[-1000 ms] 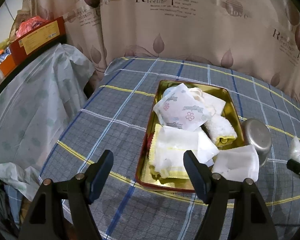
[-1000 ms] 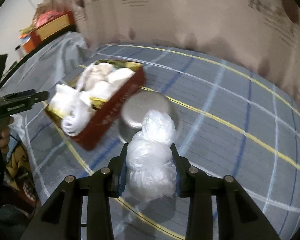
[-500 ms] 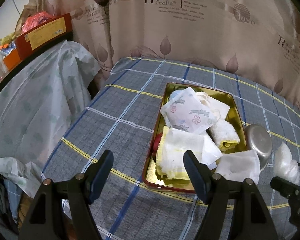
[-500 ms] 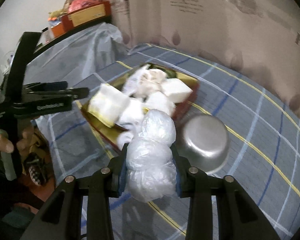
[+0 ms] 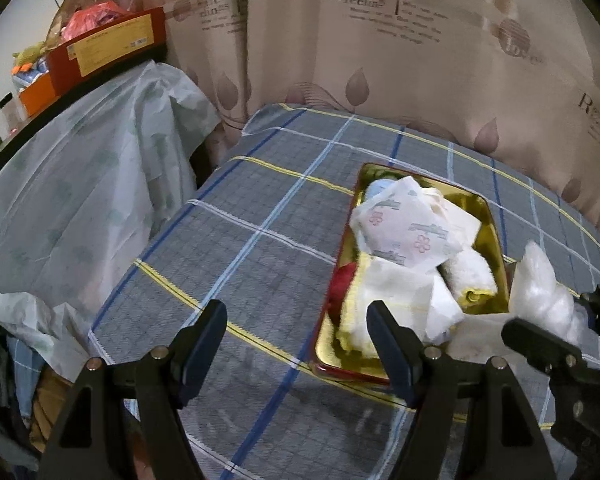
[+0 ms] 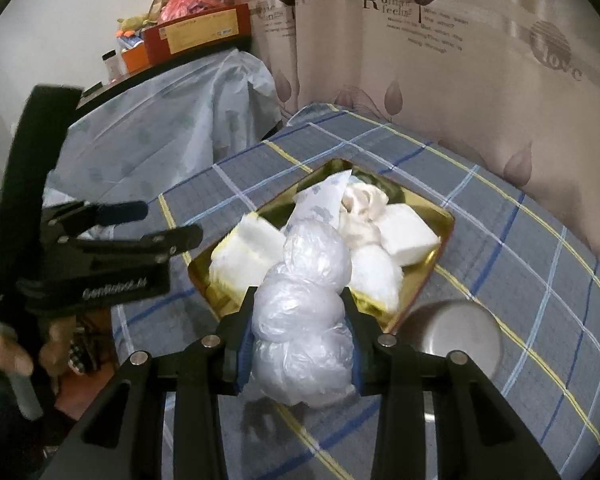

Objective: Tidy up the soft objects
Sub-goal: 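Carry the plastic-wrapped bundle into the gold tray and open the right gripper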

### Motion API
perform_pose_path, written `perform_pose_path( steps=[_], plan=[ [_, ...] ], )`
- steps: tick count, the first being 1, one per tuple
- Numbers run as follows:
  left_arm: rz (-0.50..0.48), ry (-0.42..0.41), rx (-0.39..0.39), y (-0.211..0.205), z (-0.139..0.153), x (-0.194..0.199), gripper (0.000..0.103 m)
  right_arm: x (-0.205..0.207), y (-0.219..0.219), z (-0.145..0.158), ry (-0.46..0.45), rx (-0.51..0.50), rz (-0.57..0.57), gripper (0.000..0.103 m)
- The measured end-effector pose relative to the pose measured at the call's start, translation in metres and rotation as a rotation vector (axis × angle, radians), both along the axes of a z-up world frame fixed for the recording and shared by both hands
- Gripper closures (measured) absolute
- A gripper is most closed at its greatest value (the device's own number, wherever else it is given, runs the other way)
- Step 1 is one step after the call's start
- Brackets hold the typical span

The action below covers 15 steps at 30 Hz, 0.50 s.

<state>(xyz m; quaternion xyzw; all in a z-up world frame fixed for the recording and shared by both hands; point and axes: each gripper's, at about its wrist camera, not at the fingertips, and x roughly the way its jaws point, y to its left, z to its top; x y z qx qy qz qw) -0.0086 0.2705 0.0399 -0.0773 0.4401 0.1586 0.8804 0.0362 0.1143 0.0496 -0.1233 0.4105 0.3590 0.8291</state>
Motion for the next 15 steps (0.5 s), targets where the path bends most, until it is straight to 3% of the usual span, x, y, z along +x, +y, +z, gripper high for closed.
perform_pose_path(
  steps=[15],
  plan=[
    [0.073, 0.008, -0.024, 0.025, 0.0, -0.004, 0.029, 0.04, 0.027, -0.024, 0.045, -0.06, -0.074, 0.068]
  ],
)
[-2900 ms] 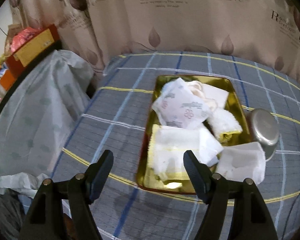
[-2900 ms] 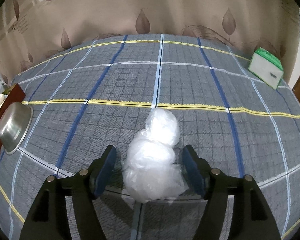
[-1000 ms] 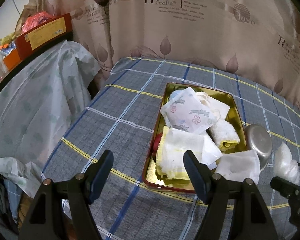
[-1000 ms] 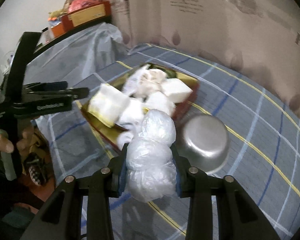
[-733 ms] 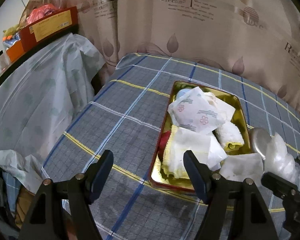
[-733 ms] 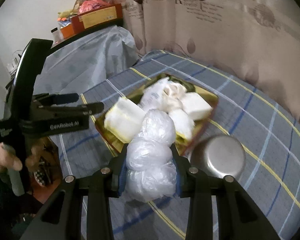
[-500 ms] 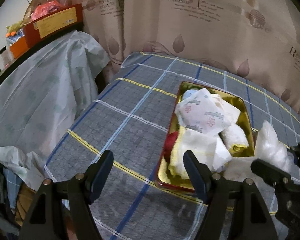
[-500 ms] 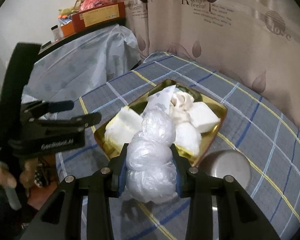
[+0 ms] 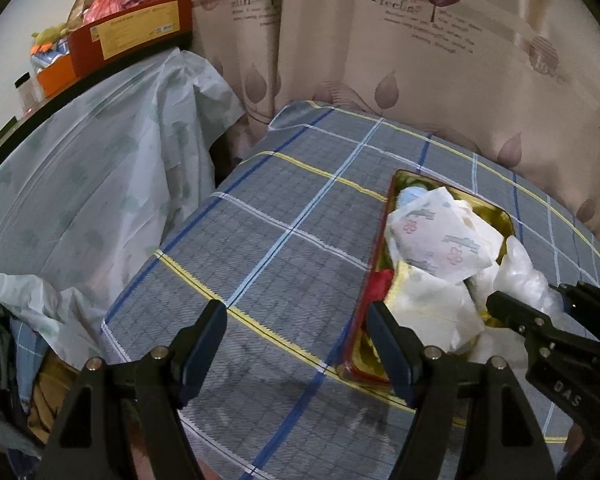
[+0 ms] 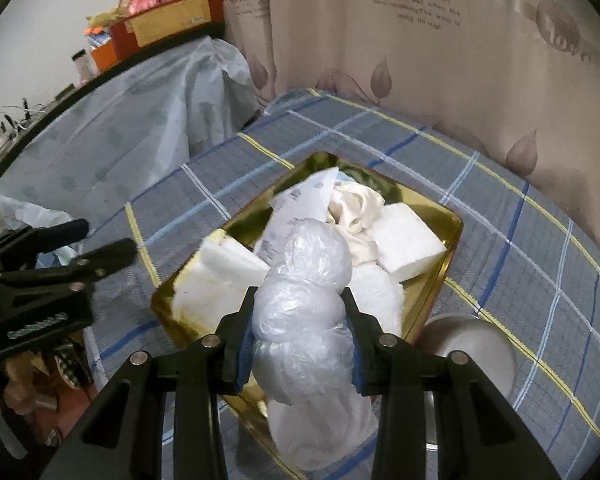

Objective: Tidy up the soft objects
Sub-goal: 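Carry the plastic-wrapped bundle into the gold tray and open the right gripper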

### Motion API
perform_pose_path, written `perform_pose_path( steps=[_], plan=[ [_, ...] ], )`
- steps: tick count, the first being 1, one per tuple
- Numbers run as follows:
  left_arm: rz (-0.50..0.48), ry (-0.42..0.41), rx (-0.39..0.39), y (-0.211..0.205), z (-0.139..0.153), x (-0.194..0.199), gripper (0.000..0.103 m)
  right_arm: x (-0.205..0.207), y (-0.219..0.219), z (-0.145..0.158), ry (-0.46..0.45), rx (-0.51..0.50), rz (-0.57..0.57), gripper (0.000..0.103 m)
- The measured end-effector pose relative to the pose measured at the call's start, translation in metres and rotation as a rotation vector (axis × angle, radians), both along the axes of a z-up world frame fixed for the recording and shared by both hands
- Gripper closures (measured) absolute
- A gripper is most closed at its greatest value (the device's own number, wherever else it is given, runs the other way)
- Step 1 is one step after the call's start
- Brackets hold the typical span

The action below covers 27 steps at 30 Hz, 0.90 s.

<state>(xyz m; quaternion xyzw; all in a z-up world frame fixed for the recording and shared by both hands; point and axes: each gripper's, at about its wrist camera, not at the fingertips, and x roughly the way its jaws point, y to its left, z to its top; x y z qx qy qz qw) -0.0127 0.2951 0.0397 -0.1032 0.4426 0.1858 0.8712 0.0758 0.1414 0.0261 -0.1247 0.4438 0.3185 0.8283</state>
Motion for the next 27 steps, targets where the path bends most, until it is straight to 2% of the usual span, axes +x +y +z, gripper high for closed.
perform_pose_path(
  steps=[8, 10, 13, 19, 20, 22, 24, 27],
  plan=[
    [0.007, 0.01, -0.011, 0.002, -0.004, 0.001, 0.029, 0.021, 0.01, -0.025, 0.032, -0.06, -0.043, 0.068],
    [0.01, 0.009, -0.008, 0.001, -0.004, 0.001, 0.029, 0.026, 0.011, -0.028, 0.043, -0.04, -0.059, 0.067],
    [0.007, 0.012, -0.015, 0.001, -0.004, 0.0, 0.029, 0.028, 0.015, -0.031, 0.005, -0.066, -0.074, 0.066],
    [0.007, 0.01, -0.01, -0.002, -0.003, 0.001, 0.029, 0.02, 0.019, -0.038, -0.013, -0.076, -0.06, 0.064],
    [0.007, 0.01, -0.009, -0.002, -0.003, 0.001, 0.029, 0.018, 0.02, -0.037, -0.026, -0.083, -0.055, 0.058],
    [0.007, 0.008, -0.009, -0.003, -0.002, 0.001, 0.029, 0.015, 0.02, -0.034, -0.029, -0.077, -0.055, 0.038],
    [0.001, 0.006, -0.008, -0.004, -0.001, 0.001, 0.029, 0.011, 0.017, -0.028, -0.046, -0.067, -0.072, 0.031],
    [0.0, -0.002, -0.008, -0.007, 0.003, -0.001, 0.029, 0.005, 0.012, -0.017, -0.059, -0.041, -0.074, 0.03]
  ],
)
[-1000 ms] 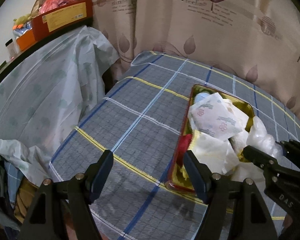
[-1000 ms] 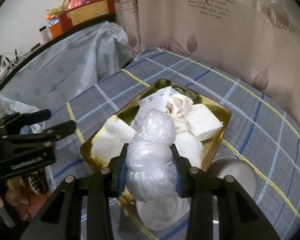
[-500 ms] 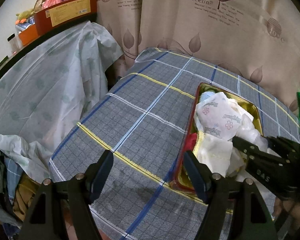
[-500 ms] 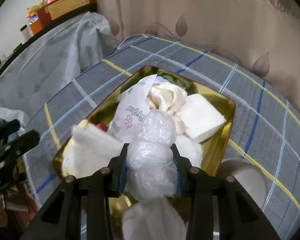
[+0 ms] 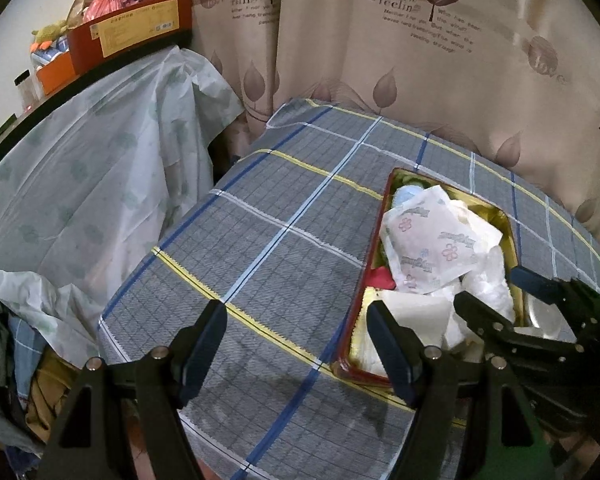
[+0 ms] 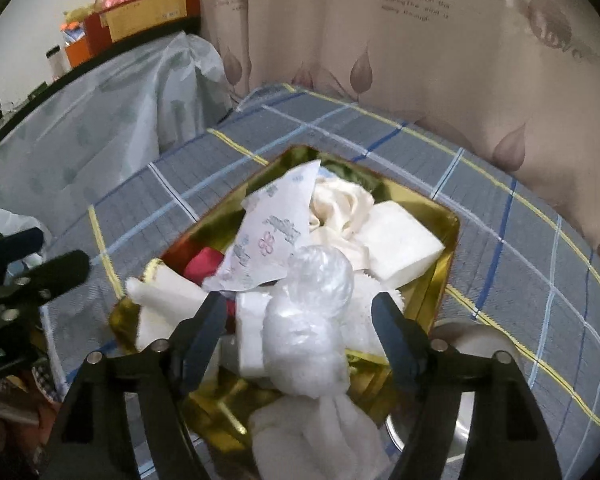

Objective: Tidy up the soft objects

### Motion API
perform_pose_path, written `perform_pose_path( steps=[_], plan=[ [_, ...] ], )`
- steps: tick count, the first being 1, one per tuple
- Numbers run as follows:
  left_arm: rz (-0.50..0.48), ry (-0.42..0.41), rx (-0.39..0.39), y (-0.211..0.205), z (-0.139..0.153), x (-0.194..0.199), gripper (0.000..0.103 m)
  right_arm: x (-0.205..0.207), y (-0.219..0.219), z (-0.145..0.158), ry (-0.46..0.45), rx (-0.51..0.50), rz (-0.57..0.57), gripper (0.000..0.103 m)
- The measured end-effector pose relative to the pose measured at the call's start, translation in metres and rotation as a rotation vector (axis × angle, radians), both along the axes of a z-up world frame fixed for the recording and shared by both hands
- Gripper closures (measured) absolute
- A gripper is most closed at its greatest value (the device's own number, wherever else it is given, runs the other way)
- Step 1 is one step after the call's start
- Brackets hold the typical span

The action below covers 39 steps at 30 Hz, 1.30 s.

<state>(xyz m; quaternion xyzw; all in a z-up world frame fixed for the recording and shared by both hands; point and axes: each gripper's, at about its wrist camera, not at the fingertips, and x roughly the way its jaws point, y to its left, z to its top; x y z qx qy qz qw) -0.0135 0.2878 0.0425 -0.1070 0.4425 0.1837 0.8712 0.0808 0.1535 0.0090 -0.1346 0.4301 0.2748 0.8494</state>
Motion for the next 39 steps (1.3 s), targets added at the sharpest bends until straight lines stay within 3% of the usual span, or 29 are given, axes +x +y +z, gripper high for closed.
perform_pose_path(
  steps=[4, 10, 14, 21, 39],
  plan=[
    [0.002, -0.007, 0.006, -0.003, 0.003, -0.001, 0.029, -0.013, -0.012, 0.017, -0.014, 0.039, -0.016, 0.011],
    [-0.014, 0.001, 0.006, -0.011, 0.003, 0.0, 0.029, -0.045, -0.038, 0.036, -0.076, 0.047, -0.095, 0.005],
    [-0.022, 0.002, 0.012, -0.016, 0.003, 0.0, 0.029, -0.069, -0.045, 0.041, -0.099, 0.043, -0.092, 0.002],
    [-0.039, 0.017, 0.006, -0.024, 0.001, 0.001, 0.029, -0.088, -0.051, 0.034, -0.05, 0.068, -0.102, 0.002],
    [-0.056, 0.024, 0.017, -0.032, -0.001, 0.001, 0.029, -0.091, -0.049, 0.018, -0.034, 0.021, -0.103, 0.002]
  ],
)
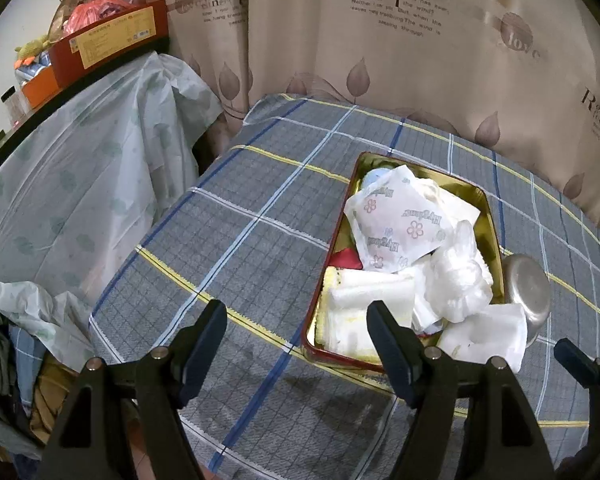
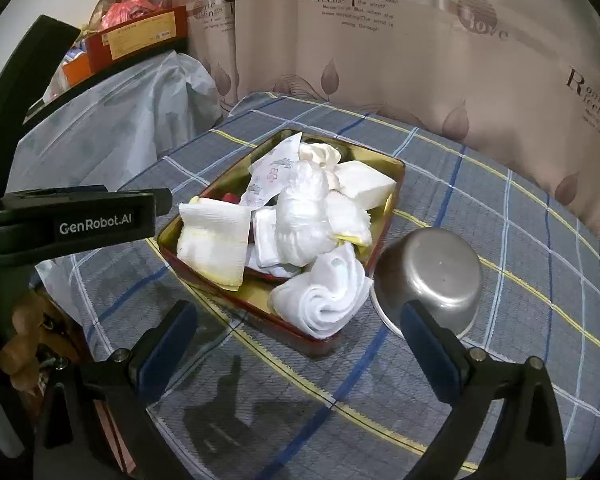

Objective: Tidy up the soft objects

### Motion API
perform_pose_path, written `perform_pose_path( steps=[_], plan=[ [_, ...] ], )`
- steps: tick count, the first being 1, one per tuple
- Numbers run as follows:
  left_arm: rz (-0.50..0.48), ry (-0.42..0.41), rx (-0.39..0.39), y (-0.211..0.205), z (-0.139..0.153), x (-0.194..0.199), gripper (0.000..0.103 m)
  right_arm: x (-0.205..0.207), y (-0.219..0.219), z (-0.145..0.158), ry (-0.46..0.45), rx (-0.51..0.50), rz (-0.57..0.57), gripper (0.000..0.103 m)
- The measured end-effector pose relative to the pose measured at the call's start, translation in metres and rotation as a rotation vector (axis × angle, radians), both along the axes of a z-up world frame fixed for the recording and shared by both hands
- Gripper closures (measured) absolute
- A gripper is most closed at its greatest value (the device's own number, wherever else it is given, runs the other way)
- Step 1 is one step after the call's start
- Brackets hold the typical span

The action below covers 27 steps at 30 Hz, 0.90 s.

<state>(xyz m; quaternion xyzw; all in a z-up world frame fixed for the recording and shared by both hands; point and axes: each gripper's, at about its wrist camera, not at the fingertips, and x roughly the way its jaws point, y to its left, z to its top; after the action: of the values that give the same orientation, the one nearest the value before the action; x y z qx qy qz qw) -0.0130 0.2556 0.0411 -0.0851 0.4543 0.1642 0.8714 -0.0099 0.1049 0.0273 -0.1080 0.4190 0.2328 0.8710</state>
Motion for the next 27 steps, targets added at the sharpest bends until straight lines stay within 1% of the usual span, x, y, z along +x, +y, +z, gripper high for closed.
perform_pose_path(
  steps=[12, 27],
  plan=[
    [-0.001, 0.015, -0.003, 0.003, -0.003, 0.0, 0.029, 0.007, 0.001, -0.011, 0.05, -0.009, -0.008, 0.002],
    [0.007, 0.017, 0.007, 0.003, -0.003, 0.0, 0.029, 0.01, -0.002, -0.015, 0.065, -0.023, -0.011, 0.002]
  ],
)
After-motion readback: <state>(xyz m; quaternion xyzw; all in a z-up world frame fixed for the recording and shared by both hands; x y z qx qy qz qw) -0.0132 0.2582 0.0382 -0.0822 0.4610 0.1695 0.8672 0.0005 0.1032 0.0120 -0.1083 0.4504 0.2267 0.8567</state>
